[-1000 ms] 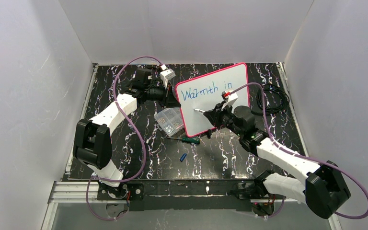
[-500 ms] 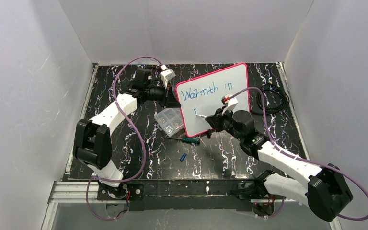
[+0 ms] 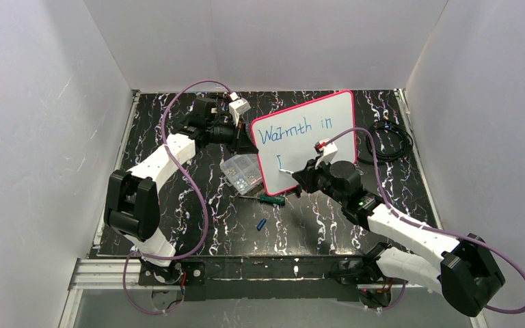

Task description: Write a sentence on the whiteboard

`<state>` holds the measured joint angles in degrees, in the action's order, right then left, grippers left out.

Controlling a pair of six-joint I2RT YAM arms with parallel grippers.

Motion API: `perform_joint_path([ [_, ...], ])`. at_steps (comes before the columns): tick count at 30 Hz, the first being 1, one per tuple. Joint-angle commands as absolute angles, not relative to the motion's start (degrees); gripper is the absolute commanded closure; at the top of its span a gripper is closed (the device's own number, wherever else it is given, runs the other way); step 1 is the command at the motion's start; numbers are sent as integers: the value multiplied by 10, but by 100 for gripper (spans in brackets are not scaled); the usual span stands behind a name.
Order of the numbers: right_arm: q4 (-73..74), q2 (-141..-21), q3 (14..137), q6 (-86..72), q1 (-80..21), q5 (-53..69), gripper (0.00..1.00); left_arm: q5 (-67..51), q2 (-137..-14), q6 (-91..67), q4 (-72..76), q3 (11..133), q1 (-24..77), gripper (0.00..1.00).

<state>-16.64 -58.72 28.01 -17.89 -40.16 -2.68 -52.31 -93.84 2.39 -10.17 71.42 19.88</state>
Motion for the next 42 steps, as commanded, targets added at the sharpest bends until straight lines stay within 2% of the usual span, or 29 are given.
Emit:
perform_joint_path([
  [1, -215, -567, 293, -203, -403, -27, 99, -560, -901, 34, -112, 736, 206, 100],
  [13, -234, -590, 303, -193, -403, -38, 99, -561, -899, 34, -111, 736, 206, 100],
  [26, -215, -565, 285, -187, -403, -114, 99, -561, -900, 33, -111, 737, 206, 100],
  [42, -223, -536, 283, -190, -403, -83, 99, -562, -899, 33, -111, 737, 206, 100],
])
